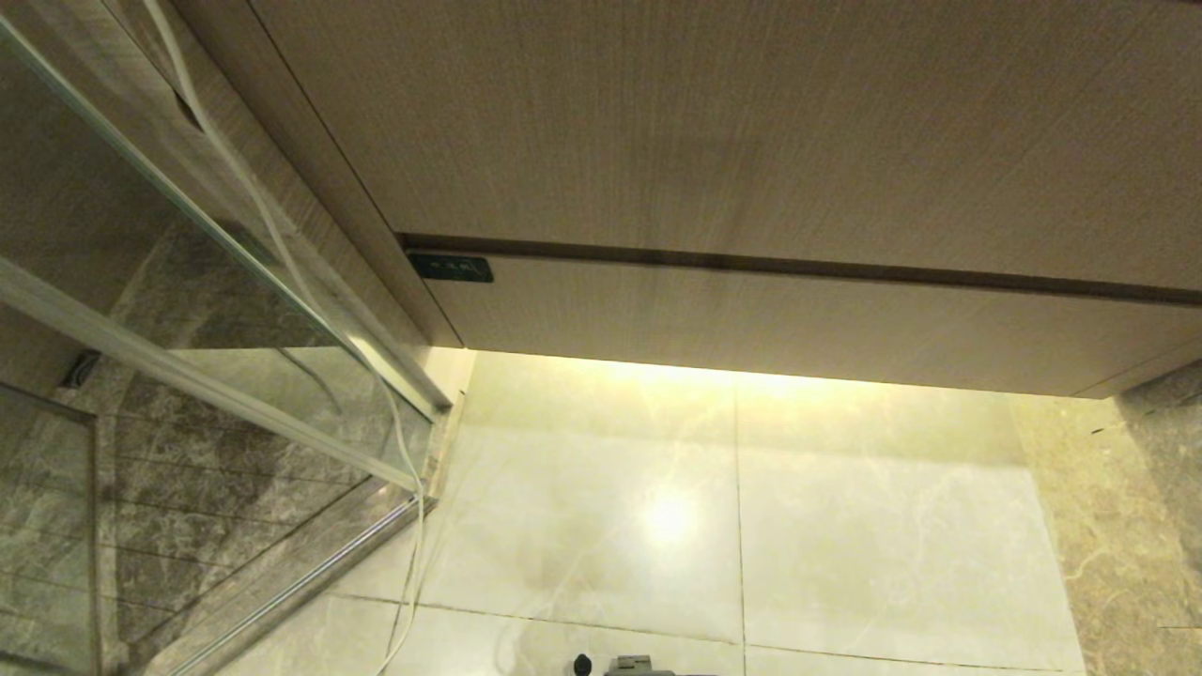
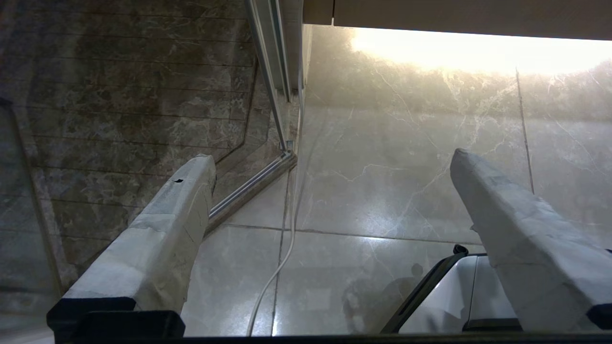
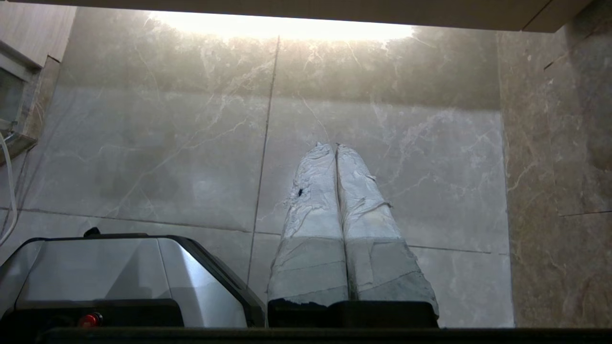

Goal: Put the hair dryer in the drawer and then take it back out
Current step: Pull open the drawer

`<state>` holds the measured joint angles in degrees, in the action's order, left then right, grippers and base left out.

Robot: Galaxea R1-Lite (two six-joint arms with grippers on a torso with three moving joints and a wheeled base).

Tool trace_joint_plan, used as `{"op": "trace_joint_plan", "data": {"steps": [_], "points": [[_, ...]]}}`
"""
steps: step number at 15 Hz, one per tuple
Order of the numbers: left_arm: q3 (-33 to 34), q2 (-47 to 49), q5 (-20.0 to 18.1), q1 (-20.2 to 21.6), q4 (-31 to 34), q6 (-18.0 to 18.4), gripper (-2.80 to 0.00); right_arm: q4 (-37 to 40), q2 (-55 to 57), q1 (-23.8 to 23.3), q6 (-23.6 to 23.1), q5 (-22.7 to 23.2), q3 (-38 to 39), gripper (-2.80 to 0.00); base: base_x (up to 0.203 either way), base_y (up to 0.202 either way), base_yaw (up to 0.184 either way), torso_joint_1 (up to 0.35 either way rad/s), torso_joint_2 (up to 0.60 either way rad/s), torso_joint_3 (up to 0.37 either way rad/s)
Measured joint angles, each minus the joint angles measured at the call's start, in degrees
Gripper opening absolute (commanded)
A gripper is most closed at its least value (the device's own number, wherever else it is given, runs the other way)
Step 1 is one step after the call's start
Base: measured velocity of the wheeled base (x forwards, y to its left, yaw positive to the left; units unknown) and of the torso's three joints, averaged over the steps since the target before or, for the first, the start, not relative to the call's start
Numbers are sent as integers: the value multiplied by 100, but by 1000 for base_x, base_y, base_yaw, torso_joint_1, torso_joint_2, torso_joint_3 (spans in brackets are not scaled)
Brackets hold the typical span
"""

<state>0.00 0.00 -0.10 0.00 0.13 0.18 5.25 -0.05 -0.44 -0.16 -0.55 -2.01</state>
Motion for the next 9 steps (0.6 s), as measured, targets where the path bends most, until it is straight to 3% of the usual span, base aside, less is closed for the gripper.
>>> {"op": "trace_joint_plan", "data": {"steps": [7,9], "points": [[0,0,0,0,0,2,0,27,0,2,-219,28,-42,-280,0,0,0,0,0,0],[0,0,0,0,2,-2,0,236,35,4,-232,148,-557,-280,0,0,0,0,0,0]]}}
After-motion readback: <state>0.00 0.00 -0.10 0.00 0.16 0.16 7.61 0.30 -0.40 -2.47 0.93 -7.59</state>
